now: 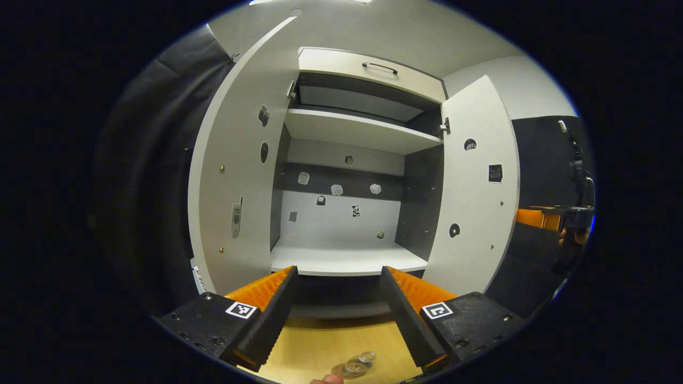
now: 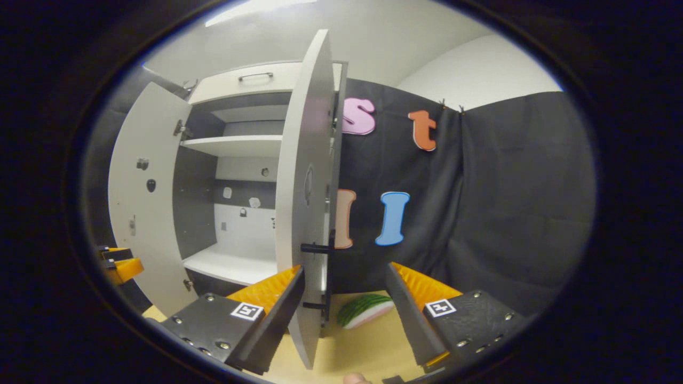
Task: Grasp the bottle in the cabinet with the left hand and place it on the coaster, then close the right door with the right hand and the left door with the left hand.
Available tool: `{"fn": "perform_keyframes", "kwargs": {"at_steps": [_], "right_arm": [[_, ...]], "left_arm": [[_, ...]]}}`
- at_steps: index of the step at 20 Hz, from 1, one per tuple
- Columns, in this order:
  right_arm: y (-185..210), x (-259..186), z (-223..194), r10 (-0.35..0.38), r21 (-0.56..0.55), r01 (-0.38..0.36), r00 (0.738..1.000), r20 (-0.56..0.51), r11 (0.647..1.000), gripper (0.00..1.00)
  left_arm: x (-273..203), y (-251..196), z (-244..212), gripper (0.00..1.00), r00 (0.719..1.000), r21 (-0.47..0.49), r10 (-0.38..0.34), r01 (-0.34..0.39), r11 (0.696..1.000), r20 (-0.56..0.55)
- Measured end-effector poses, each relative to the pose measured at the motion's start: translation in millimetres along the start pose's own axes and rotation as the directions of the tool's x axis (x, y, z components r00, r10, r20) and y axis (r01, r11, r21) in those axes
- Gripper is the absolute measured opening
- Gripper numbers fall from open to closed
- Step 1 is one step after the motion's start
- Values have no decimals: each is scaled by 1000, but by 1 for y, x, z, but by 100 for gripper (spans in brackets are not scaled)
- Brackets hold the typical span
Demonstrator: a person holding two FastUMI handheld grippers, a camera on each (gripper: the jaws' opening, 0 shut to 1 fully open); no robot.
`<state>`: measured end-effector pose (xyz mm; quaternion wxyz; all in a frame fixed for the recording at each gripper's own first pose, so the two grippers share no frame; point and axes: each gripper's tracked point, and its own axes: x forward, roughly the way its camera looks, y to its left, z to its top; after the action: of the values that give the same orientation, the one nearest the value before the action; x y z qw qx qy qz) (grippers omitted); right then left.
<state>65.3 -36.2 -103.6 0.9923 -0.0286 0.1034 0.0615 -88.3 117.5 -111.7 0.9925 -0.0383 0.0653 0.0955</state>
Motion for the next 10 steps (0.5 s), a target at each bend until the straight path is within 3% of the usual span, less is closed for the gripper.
{"fn": "perform_keyframes", "kwargs": {"at_steps": [4, 10], "right_arm": [[49, 16, 3, 129, 15, -129, 992, 3, 992, 95], [103, 41, 16, 248, 55, -249, 968, 39, 967, 95]], "left_arm": [[-6, 15, -2, 97, 999, 5, 41, -41, 999, 1], [-32, 56, -5, 97, 988, -5, 152, -152, 988, 2]]}}
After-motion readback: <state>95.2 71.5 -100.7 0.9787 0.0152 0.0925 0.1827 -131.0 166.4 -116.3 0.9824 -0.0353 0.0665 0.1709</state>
